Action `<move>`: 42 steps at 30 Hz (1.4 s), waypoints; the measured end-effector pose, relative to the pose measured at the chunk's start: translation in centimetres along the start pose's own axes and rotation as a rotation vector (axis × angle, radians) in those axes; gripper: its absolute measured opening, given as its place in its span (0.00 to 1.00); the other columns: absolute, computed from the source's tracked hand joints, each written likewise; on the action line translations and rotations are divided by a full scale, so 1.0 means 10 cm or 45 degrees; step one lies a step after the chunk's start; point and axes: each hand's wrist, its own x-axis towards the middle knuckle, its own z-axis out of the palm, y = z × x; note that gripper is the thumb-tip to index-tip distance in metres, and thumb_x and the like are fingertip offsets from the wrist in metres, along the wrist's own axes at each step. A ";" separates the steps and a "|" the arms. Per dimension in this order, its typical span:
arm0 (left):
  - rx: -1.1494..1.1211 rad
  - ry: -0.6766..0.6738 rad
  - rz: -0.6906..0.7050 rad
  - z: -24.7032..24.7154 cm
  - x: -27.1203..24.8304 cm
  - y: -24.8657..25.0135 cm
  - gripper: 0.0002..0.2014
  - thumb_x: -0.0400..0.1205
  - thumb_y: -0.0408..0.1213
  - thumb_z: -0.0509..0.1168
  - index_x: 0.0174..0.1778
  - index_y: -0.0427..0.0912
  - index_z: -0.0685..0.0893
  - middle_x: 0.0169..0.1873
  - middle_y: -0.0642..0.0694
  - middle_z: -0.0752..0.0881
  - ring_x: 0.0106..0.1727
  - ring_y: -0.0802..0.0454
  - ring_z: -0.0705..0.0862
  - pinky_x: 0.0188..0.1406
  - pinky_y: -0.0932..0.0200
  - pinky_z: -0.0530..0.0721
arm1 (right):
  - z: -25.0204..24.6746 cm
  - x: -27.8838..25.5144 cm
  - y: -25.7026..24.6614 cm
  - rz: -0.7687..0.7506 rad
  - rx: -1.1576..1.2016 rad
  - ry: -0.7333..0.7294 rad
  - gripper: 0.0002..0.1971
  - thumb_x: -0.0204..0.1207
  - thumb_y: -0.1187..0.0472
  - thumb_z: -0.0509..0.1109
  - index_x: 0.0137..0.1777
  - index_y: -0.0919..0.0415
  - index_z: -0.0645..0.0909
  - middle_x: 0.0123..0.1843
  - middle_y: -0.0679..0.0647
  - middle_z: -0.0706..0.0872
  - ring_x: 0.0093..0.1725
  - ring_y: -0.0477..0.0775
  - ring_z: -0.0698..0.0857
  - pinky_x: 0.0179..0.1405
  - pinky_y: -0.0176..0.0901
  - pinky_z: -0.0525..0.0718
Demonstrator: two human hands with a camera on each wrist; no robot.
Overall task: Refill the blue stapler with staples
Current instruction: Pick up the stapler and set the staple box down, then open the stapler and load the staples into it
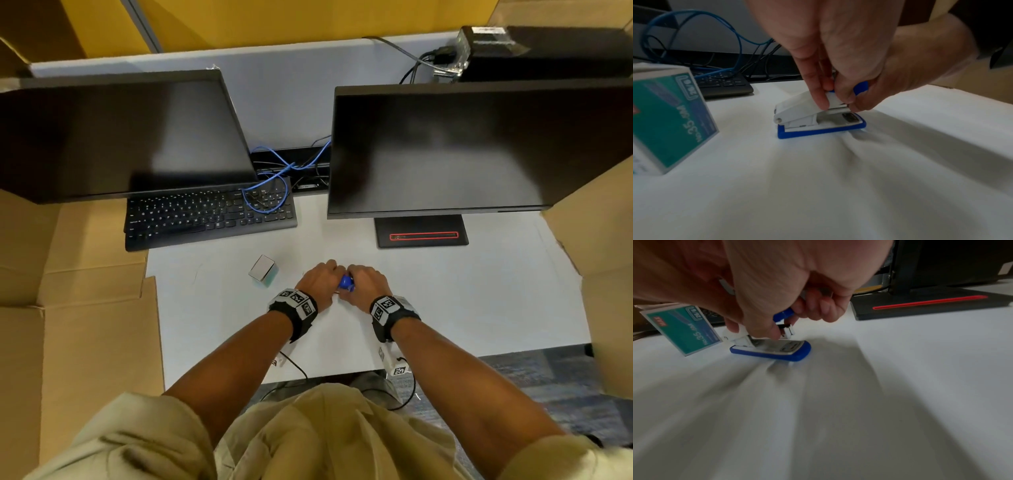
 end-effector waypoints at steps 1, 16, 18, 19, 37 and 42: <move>-0.013 0.020 0.002 -0.01 -0.02 -0.01 0.21 0.72 0.23 0.69 0.60 0.39 0.77 0.54 0.39 0.80 0.49 0.40 0.83 0.46 0.49 0.83 | 0.01 0.00 0.01 0.005 0.016 0.004 0.15 0.70 0.52 0.75 0.51 0.57 0.79 0.47 0.56 0.88 0.42 0.57 0.83 0.43 0.45 0.79; -0.559 0.189 -0.115 -0.24 -0.51 -0.56 0.12 0.83 0.31 0.59 0.59 0.48 0.68 0.45 0.47 0.80 0.39 0.50 0.77 0.41 0.57 0.77 | -0.11 0.09 0.17 -0.140 -0.201 -0.008 0.09 0.80 0.54 0.65 0.56 0.55 0.81 0.52 0.54 0.88 0.48 0.57 0.85 0.46 0.46 0.80; -0.540 0.197 -0.151 -0.26 -0.57 -0.59 0.15 0.81 0.29 0.60 0.61 0.47 0.69 0.46 0.49 0.79 0.40 0.53 0.78 0.42 0.59 0.78 | -0.13 0.09 0.21 -0.160 -0.239 -0.002 0.08 0.80 0.54 0.65 0.55 0.55 0.80 0.51 0.54 0.88 0.47 0.57 0.85 0.46 0.46 0.81; -0.487 0.205 -0.165 -0.25 -0.61 -0.61 0.18 0.80 0.29 0.61 0.64 0.47 0.69 0.49 0.49 0.80 0.41 0.52 0.80 0.43 0.58 0.80 | -0.14 0.10 0.23 -0.168 -0.256 0.001 0.08 0.80 0.54 0.65 0.55 0.54 0.80 0.51 0.53 0.88 0.46 0.56 0.85 0.45 0.45 0.81; 0.237 -0.048 -0.265 0.01 -0.58 -0.46 0.12 0.80 0.28 0.61 0.58 0.35 0.84 0.59 0.40 0.83 0.59 0.42 0.82 0.49 0.50 0.84 | -0.22 0.01 0.36 -0.194 -0.288 -0.013 0.06 0.81 0.57 0.64 0.53 0.56 0.81 0.49 0.56 0.88 0.46 0.59 0.85 0.46 0.46 0.81; 0.074 -0.053 0.003 0.10 -0.51 -0.27 0.23 0.78 0.31 0.65 0.70 0.34 0.78 0.71 0.39 0.76 0.61 0.37 0.81 0.58 0.44 0.84 | -0.25 -0.03 0.33 -0.223 -0.289 -0.013 0.07 0.80 0.55 0.64 0.53 0.55 0.80 0.49 0.55 0.88 0.46 0.58 0.85 0.47 0.49 0.84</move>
